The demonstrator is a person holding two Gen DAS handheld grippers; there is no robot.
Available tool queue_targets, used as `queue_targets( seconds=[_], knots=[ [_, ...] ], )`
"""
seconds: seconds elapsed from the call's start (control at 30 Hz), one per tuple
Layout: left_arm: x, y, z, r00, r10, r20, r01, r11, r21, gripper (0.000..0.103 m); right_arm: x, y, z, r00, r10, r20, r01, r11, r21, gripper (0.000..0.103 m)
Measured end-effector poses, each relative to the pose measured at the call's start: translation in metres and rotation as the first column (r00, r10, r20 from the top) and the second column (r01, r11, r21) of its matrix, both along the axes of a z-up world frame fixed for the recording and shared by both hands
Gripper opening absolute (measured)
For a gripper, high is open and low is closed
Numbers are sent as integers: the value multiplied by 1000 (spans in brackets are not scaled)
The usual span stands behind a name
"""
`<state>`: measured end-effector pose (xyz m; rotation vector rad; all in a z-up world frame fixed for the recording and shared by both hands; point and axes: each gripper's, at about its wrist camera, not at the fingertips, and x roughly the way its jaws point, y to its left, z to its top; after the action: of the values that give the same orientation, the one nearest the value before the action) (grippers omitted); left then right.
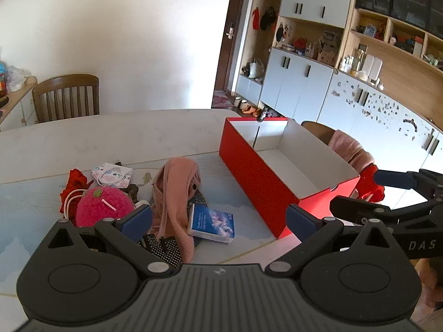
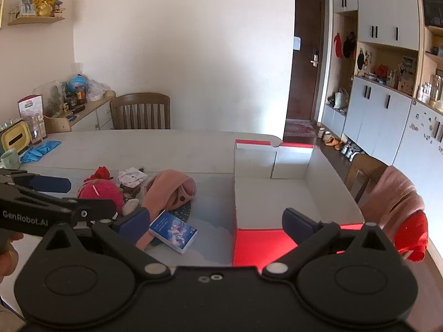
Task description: Organize objects
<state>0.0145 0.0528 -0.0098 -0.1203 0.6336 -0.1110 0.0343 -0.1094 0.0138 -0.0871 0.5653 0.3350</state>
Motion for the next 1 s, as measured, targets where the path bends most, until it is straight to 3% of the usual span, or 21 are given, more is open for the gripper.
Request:
queue_targets(
  seconds=[0.27, 0.5, 0.8, 1.0],
  knots=[
    [16, 12, -7, 999, -34, -15, 35, 999, 28, 103, 14, 2, -3, 997, -65, -28, 65, 998, -13, 100],
    [35, 0, -20, 997, -70, -37, 72, 995, 62, 103, 42, -25, -7, 990, -129, -50, 127, 991, -35, 98],
    [75, -33, -63, 990, -32, -139, 49, 991, 127, 103, 93, -68, -22, 991, -102, -86, 95, 992, -86, 97],
    [101, -59, -101, 980, 7, -200, 39, 973, 229, 103, 127, -91, -34, 992, -74, -107, 60, 990, -128, 95]
  ],
)
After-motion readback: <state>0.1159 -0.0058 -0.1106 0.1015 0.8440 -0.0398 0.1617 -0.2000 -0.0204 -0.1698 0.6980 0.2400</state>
